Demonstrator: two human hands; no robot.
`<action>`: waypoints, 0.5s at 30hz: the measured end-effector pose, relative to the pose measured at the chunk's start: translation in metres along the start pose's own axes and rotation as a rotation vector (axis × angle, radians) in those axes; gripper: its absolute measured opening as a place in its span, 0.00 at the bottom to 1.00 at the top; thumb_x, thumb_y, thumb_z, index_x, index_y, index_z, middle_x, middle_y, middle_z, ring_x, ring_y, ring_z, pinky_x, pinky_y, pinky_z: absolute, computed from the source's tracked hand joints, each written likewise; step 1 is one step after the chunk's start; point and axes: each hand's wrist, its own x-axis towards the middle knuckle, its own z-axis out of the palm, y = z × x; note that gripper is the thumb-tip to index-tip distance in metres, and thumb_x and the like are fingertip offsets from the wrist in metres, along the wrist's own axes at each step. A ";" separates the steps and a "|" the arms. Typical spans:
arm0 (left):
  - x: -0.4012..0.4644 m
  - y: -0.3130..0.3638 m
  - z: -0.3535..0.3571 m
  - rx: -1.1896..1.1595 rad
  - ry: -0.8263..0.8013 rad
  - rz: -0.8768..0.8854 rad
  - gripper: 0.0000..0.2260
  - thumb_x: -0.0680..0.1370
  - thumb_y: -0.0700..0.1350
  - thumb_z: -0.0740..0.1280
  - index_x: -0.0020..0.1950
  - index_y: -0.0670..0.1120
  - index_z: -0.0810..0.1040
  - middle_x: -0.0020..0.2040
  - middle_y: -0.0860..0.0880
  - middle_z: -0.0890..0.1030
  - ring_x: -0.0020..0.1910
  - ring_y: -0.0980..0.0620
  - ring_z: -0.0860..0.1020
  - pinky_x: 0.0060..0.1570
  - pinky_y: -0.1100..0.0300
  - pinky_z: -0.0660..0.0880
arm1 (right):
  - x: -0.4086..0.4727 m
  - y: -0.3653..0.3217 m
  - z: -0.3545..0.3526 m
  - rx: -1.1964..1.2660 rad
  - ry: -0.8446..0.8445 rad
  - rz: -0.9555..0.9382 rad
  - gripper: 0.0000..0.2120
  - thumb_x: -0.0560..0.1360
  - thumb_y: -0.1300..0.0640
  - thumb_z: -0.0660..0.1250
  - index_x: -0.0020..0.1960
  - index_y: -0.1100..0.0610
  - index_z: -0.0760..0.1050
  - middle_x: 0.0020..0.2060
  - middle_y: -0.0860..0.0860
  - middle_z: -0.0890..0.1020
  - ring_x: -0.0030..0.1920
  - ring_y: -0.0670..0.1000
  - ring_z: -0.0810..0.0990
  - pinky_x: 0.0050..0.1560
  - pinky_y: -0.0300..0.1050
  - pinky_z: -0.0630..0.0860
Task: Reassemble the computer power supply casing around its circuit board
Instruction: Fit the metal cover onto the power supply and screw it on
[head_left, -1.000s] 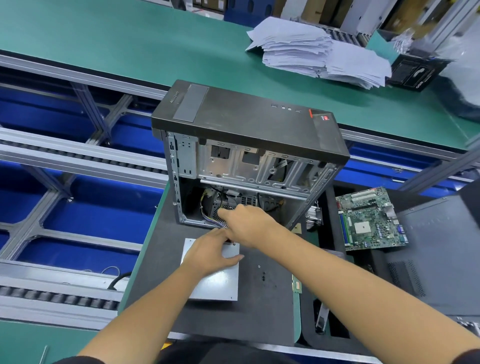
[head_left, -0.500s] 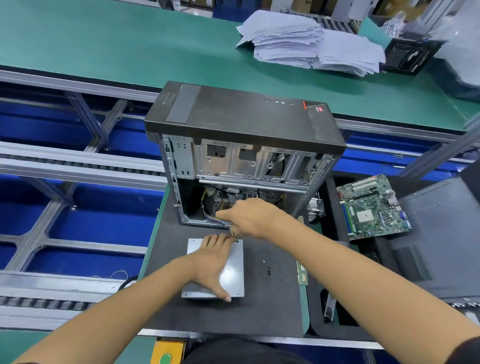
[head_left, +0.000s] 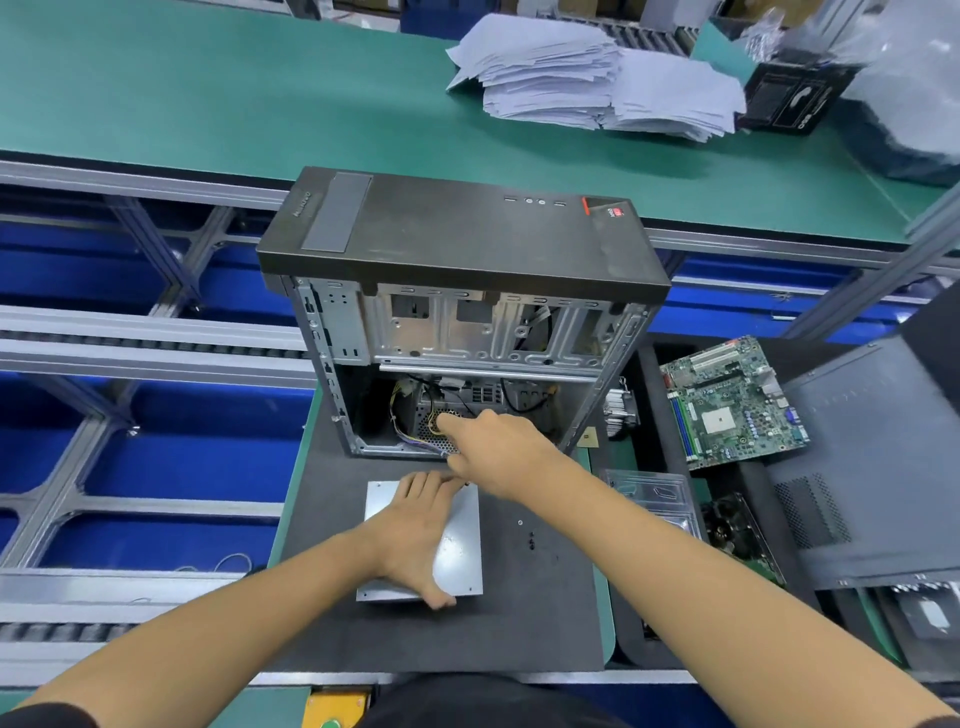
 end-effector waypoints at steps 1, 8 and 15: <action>0.005 0.001 -0.001 -0.004 0.003 0.002 0.62 0.53 0.76 0.71 0.76 0.44 0.55 0.66 0.48 0.63 0.61 0.47 0.64 0.67 0.55 0.60 | -0.002 0.005 -0.001 -0.003 0.008 -0.005 0.07 0.77 0.56 0.60 0.48 0.52 0.60 0.33 0.52 0.70 0.34 0.59 0.73 0.30 0.47 0.62; 0.046 0.006 -0.006 -0.021 -0.020 0.026 0.62 0.55 0.75 0.71 0.80 0.49 0.53 0.73 0.46 0.58 0.73 0.44 0.57 0.75 0.50 0.55 | -0.031 0.058 -0.003 0.040 0.164 0.173 0.07 0.75 0.52 0.60 0.45 0.49 0.60 0.29 0.47 0.68 0.32 0.58 0.70 0.31 0.47 0.59; 0.077 0.042 -0.015 0.120 0.034 0.228 0.17 0.77 0.65 0.66 0.61 0.57 0.76 0.59 0.52 0.73 0.62 0.47 0.71 0.68 0.50 0.59 | -0.073 0.104 0.023 0.127 0.198 0.333 0.06 0.75 0.50 0.60 0.44 0.49 0.63 0.31 0.48 0.73 0.34 0.56 0.73 0.32 0.48 0.59</action>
